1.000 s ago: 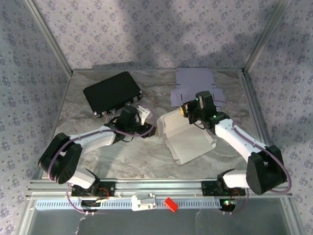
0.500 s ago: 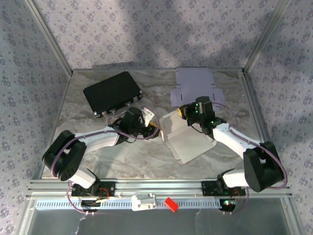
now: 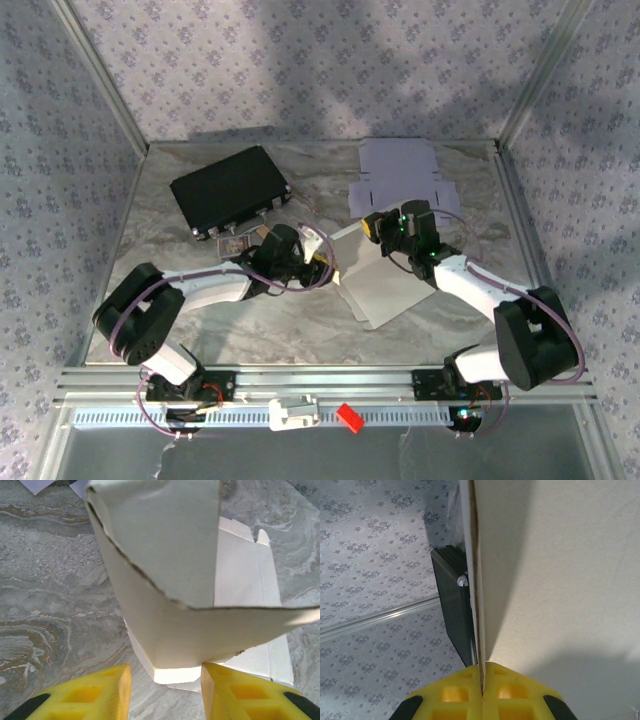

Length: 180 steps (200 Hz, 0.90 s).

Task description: Fold the paper box

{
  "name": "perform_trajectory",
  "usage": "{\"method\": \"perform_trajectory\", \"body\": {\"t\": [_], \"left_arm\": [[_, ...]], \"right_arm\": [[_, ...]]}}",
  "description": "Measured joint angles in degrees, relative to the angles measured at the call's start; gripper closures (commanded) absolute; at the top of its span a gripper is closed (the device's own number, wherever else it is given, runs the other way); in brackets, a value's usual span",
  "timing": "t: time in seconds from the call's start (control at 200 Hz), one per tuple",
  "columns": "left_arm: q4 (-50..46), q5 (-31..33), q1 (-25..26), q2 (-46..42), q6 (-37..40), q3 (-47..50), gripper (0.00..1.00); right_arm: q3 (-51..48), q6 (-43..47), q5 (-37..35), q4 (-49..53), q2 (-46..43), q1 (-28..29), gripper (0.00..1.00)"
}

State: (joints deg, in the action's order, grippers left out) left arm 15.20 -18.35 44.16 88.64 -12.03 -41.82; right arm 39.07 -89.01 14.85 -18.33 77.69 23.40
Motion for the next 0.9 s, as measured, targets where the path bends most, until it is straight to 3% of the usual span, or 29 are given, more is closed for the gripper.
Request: {"method": "perform_trajectory", "body": {"t": [0.49, 0.9], "left_arm": [[0.44, 2.75, 0.15, 2.58, -1.03, -0.68, 0.61], [1.03, 2.78, 1.03, 4.11, -1.51, -2.6, 0.7]], "right_arm": [[-4.33, -0.22, -0.24, -9.62, 1.4, 0.07, 1.0], [-5.84, -1.84, -1.6, -14.78, 2.36, 0.76, 1.0]]}}
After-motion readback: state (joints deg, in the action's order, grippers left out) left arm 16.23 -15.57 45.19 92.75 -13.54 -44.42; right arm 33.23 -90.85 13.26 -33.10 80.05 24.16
